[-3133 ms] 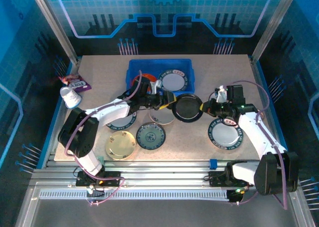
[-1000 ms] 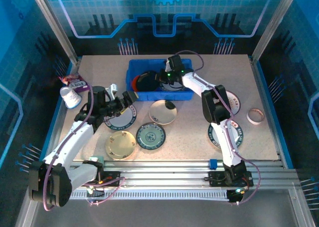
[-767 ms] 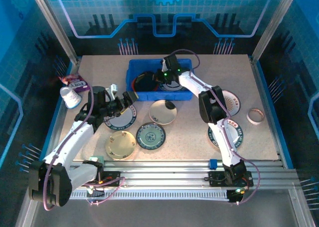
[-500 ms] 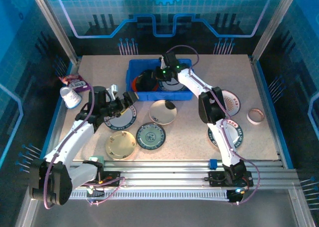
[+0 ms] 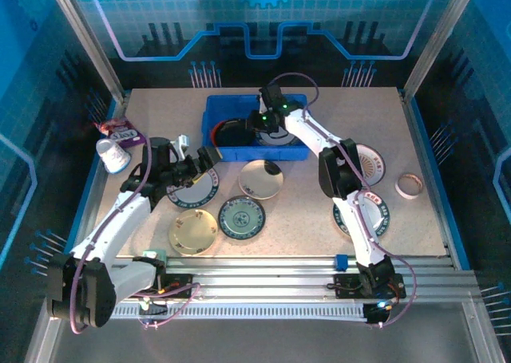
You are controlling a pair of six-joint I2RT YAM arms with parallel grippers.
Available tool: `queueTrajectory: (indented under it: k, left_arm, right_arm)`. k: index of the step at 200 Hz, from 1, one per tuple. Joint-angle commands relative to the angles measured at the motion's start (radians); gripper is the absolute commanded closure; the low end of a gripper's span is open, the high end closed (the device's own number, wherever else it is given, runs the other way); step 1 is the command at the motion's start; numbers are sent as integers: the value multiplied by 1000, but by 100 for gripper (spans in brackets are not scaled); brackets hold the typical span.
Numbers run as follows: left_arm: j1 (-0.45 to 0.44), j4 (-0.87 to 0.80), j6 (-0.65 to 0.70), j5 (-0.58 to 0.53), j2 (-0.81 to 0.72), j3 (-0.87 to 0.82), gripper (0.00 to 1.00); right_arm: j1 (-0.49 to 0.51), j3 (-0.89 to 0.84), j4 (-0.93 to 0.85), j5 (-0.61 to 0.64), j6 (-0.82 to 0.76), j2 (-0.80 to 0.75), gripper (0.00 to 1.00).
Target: Place the plates into the plastic bin on the countertop
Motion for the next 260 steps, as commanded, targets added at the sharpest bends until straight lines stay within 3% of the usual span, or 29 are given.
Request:
queueTrajectory:
  k: [1, 85, 150, 201, 260]
  left_arm:
    - [9, -25, 29, -11, -5, 35, 1]
    - [3, -36, 43, -30, -4, 44, 1]
    - [-41, -83, 85, -91, 12, 76, 0]
    - [-78, -123, 122, -137, 38, 104, 1]
    - [-116, -214, 175, -244, 75, 132, 1]
  right_arm:
    - [14, -11, -27, 25, -30, -83, 66]
    - [2, -117, -1, 38, -40, -172, 59]
    - [-9, -254, 49, 39, -45, -347, 53]
    - [-9, -498, 166, 13, -36, -566, 54]
    - [24, -932, 359, -103, -24, -875, 54]
